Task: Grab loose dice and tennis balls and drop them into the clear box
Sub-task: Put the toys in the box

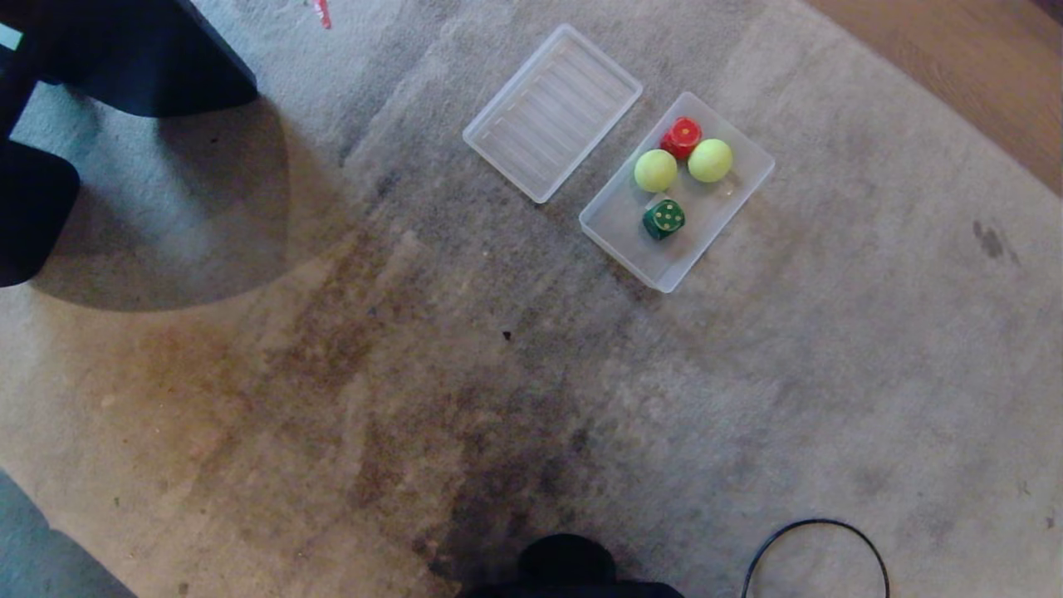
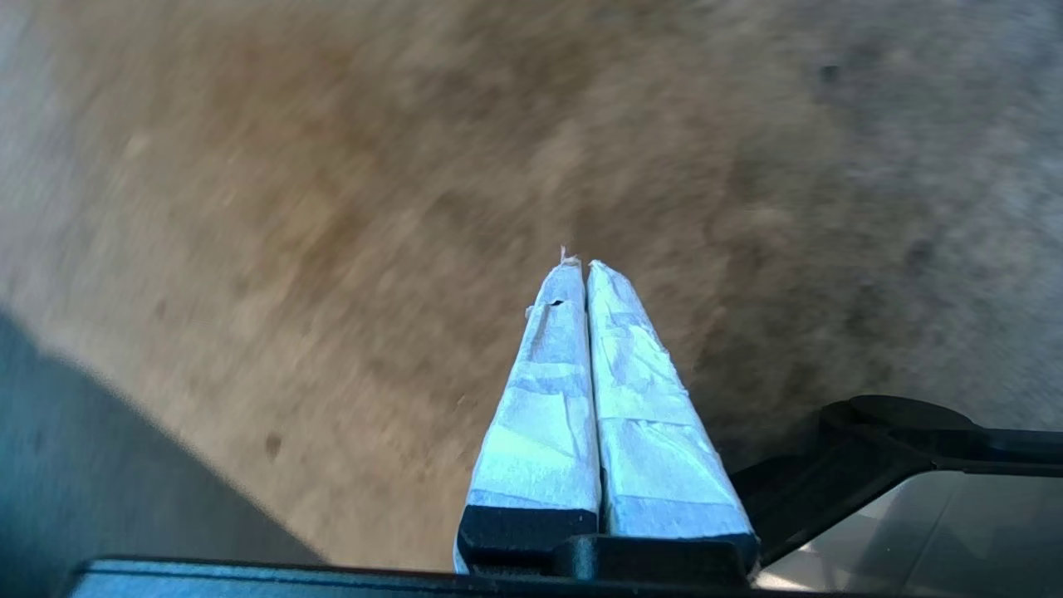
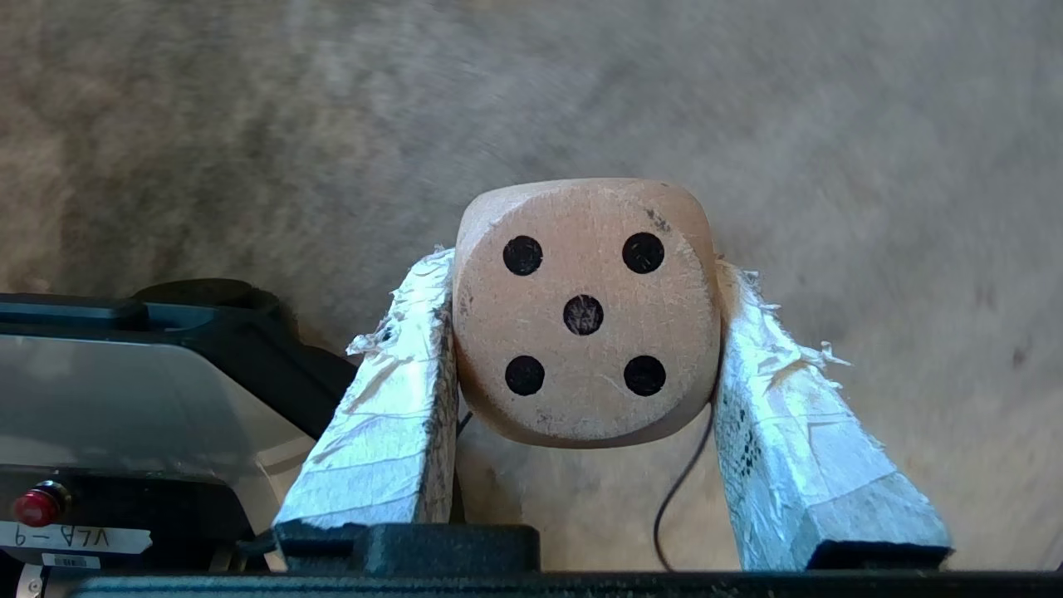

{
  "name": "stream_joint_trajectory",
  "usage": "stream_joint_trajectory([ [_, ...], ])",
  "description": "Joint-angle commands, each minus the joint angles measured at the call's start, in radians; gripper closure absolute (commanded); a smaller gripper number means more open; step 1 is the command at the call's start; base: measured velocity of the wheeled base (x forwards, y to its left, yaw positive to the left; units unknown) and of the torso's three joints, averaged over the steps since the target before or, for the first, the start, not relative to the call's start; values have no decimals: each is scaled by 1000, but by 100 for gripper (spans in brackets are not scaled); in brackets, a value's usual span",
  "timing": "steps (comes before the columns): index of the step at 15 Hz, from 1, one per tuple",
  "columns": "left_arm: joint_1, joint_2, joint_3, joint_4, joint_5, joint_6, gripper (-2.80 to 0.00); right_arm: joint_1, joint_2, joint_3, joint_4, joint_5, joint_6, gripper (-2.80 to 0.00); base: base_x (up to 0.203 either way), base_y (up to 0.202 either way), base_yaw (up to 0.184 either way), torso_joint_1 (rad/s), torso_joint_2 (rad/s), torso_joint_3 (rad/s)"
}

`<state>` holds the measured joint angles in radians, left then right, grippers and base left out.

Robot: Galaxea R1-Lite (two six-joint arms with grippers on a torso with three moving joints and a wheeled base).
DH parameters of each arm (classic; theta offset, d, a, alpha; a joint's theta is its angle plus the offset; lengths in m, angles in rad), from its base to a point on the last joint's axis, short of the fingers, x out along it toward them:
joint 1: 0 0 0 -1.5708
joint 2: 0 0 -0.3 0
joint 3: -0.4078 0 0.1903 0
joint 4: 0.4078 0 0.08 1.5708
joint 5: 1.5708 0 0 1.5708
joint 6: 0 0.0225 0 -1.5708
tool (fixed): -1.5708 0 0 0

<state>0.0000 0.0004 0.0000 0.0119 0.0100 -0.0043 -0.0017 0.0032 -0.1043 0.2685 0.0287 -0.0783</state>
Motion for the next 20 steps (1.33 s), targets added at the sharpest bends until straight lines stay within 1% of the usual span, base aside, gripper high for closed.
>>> stream_joint_trajectory([
  [1, 0, 0, 0, 0, 1, 0, 0, 0, 1, 0, 1, 0, 0, 0, 6, 5, -67, -2, 2, 3],
  [15, 0, 0, 0, 0, -1, 1, 0, 0, 3, 0, 1, -1, 0, 0, 0, 0, 0, 0, 0, 0],
  [20, 0, 0, 0, -3, 1, -2, 0, 0, 1, 0, 1, 0, 2, 0, 160, 0, -1, 1, 2, 4],
])
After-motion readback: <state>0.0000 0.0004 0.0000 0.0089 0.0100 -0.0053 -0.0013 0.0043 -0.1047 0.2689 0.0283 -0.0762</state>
